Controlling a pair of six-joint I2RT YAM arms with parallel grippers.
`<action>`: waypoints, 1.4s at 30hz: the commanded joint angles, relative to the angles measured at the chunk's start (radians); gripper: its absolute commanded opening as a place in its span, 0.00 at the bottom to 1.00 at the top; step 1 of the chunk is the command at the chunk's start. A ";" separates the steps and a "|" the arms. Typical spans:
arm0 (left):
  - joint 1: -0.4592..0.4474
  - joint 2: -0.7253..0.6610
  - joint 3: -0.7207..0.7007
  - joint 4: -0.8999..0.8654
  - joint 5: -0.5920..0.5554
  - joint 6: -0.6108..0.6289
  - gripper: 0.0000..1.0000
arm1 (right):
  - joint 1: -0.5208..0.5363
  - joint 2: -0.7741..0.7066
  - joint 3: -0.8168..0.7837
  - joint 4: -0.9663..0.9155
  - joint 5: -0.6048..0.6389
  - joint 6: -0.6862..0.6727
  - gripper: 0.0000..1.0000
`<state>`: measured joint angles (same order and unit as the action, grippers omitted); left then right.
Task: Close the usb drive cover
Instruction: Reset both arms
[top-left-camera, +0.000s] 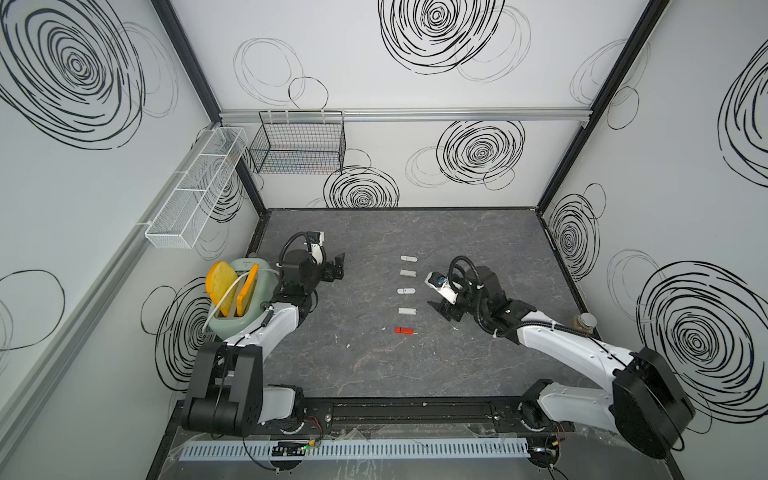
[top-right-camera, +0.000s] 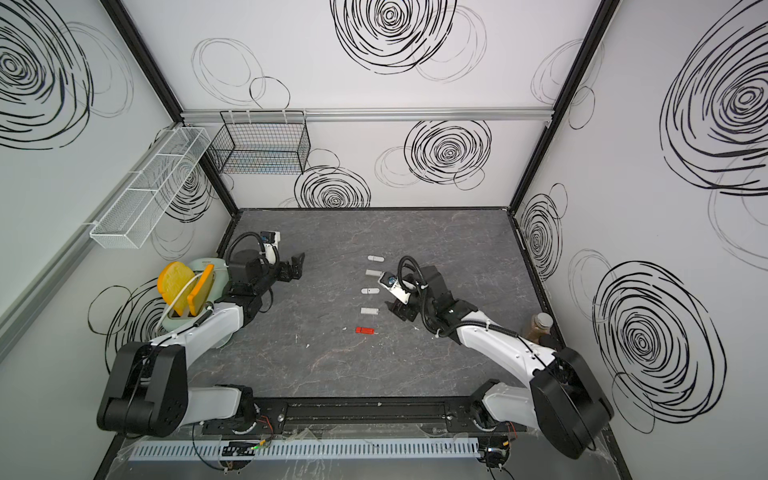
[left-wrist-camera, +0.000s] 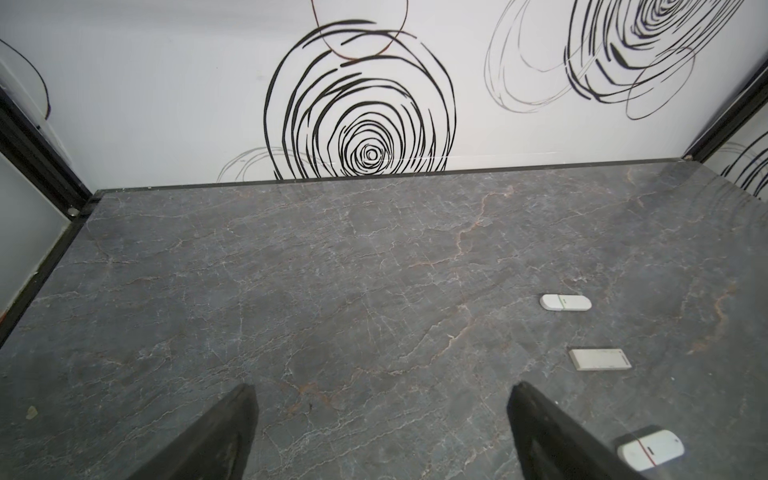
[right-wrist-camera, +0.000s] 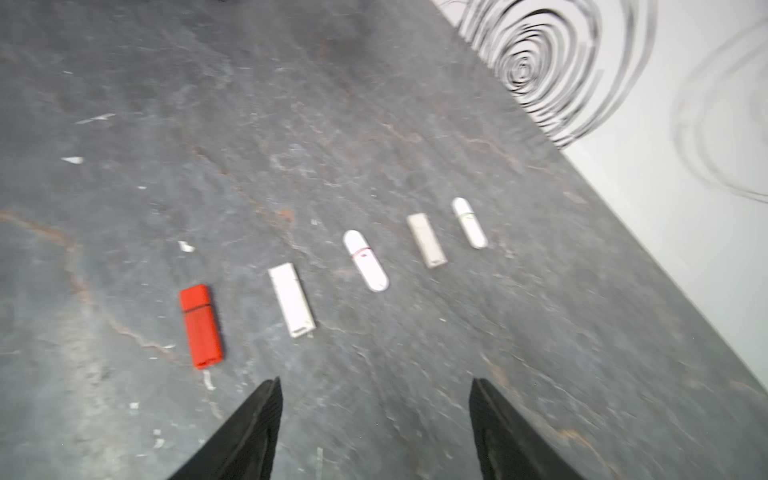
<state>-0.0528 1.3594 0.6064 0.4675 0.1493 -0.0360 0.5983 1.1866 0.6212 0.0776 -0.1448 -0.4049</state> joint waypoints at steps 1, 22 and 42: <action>0.011 0.031 -0.058 0.188 0.012 0.048 0.98 | -0.071 -0.051 -0.058 0.147 0.063 0.103 0.82; 0.038 0.069 -0.332 0.667 -0.140 0.011 0.98 | -0.595 -0.028 -0.369 0.731 0.099 0.354 0.99; 0.021 0.104 -0.397 0.809 -0.170 0.021 0.98 | -0.656 0.160 -0.430 1.064 -0.024 0.414 0.99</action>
<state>-0.0257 1.4639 0.2089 1.1915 -0.0040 -0.0200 -0.0521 1.3453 0.1978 1.0786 -0.1471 -0.0078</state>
